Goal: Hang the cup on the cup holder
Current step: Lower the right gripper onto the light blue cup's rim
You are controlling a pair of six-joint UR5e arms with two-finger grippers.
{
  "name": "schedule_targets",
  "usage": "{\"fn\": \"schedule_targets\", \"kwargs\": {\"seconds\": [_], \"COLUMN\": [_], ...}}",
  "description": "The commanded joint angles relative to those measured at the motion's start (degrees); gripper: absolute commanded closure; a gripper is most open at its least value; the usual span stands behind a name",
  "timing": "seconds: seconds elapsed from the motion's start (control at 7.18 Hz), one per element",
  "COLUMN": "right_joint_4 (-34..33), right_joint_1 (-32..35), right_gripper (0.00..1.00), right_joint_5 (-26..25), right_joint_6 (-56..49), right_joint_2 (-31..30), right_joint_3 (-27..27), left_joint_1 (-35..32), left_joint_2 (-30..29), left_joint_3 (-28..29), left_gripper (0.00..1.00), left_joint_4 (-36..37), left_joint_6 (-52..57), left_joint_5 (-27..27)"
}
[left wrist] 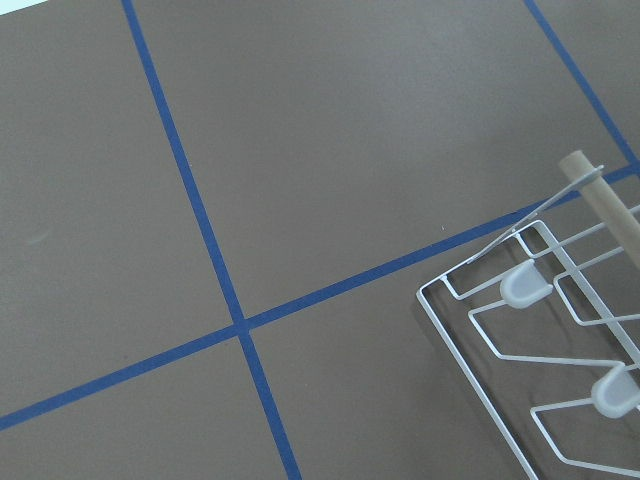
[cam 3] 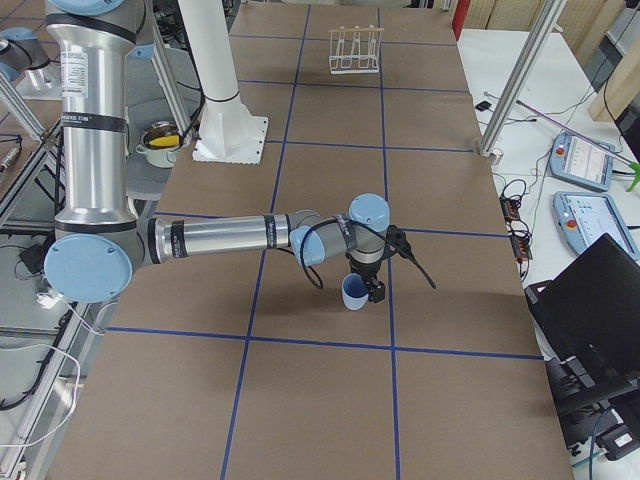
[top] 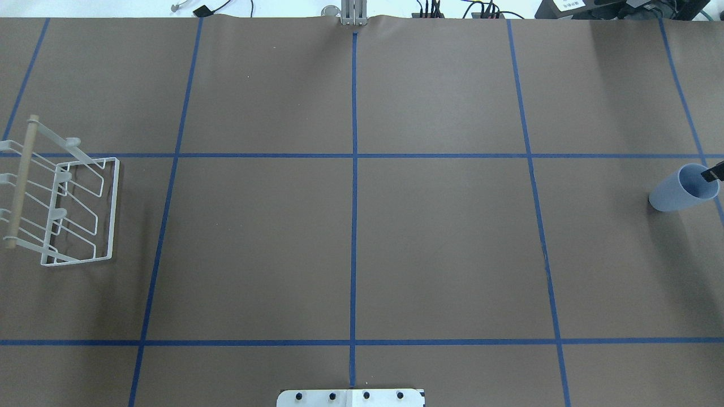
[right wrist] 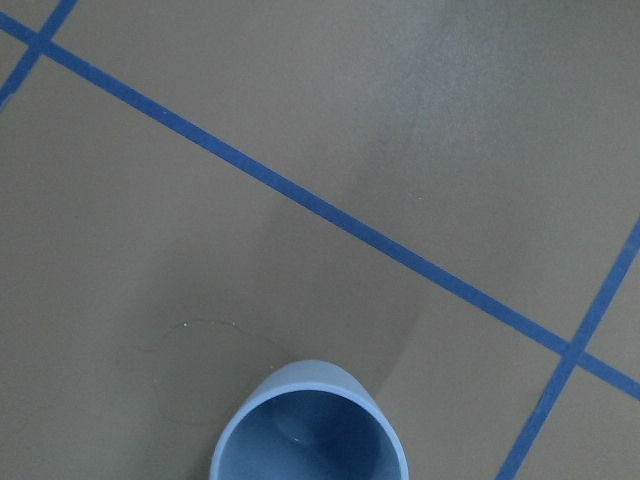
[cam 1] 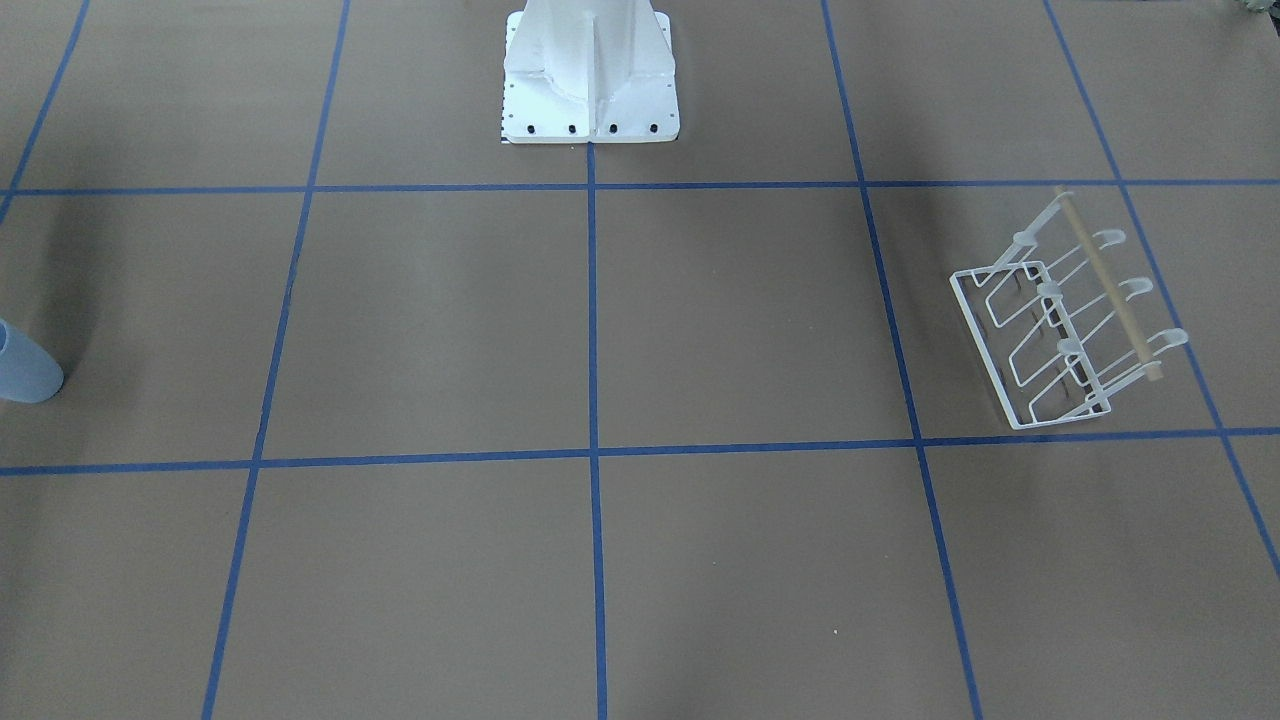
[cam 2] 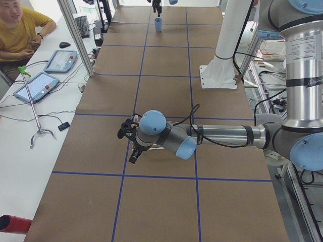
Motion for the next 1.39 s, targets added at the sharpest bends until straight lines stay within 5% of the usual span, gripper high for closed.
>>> {"fn": "schedule_targets", "kwargs": {"seconds": [0.0,0.42,0.56,0.84,0.97,1.25], "right_joint_4": [0.1,3.2,3.2,3.4,3.4,3.4], "right_joint_1": [-0.1,-0.1,-0.1,-0.3,-0.8,-2.2], "right_gripper": [0.0,0.02,0.13,0.76,0.93,0.92], "right_joint_5": [0.0,0.1,0.2,0.2,0.2,0.2], "right_joint_6": [-0.1,0.0,0.0,-0.3,-0.7,-0.7], "right_joint_2": [0.6,2.8,3.2,3.1,3.1,2.9], "right_joint_3": [-2.8,-7.2,-7.5,-7.8,-7.8,-7.8], "left_joint_1": [0.1,0.1,0.1,0.1,0.1,0.1], "left_joint_2": [0.0,0.0,0.0,0.0,0.0,0.0], "left_joint_3": [0.0,0.0,0.0,0.1,0.1,0.1], "left_gripper": [0.01,0.01,0.01,0.01,0.01,0.01], "left_joint_4": [0.0,0.0,0.0,0.0,0.0,0.0], "left_joint_6": [0.1,0.1,0.1,0.1,0.1,0.1], "left_joint_5": [0.1,0.1,0.1,0.2,0.1,0.1]}}
